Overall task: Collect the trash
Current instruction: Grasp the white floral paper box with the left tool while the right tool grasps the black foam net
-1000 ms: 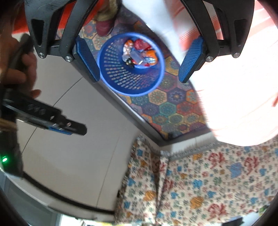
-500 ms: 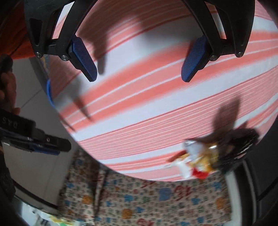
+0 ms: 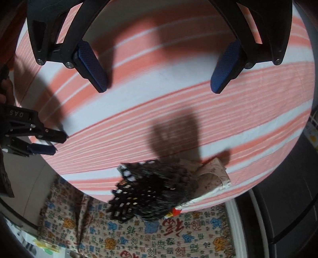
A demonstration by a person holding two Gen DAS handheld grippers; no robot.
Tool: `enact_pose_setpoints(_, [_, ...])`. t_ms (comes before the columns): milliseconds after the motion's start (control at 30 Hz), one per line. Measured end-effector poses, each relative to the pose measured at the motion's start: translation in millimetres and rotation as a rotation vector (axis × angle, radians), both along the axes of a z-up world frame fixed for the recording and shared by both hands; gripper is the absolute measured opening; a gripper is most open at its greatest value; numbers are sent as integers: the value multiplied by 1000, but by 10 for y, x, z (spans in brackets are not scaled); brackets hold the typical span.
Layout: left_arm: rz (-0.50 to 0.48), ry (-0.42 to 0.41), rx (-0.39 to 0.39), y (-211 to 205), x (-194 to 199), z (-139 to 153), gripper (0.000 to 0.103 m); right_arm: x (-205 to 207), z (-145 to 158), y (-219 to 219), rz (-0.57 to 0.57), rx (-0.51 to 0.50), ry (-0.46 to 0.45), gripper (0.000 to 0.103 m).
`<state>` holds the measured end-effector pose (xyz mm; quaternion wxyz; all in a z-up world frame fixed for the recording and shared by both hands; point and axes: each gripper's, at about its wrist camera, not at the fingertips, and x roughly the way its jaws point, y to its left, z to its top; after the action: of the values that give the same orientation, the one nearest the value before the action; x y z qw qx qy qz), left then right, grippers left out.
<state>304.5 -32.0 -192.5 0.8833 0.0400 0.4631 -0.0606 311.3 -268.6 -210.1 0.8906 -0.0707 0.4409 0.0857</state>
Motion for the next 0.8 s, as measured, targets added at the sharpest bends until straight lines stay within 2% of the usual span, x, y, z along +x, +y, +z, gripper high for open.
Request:
enact_pose_setpoints(167, [-90,3,-11,153,158,7,103,41,-17,104,-10,-4,-24,63])
enact_pose_setpoints(300, [-87,4,-19,241,296,11,103,94,-31,141,-14,-6,-37,63])
enact_pose_setpoints(800, [-75,-1,-7,249,171,-2,103,177,-24,133,-11,-3,-25,65])
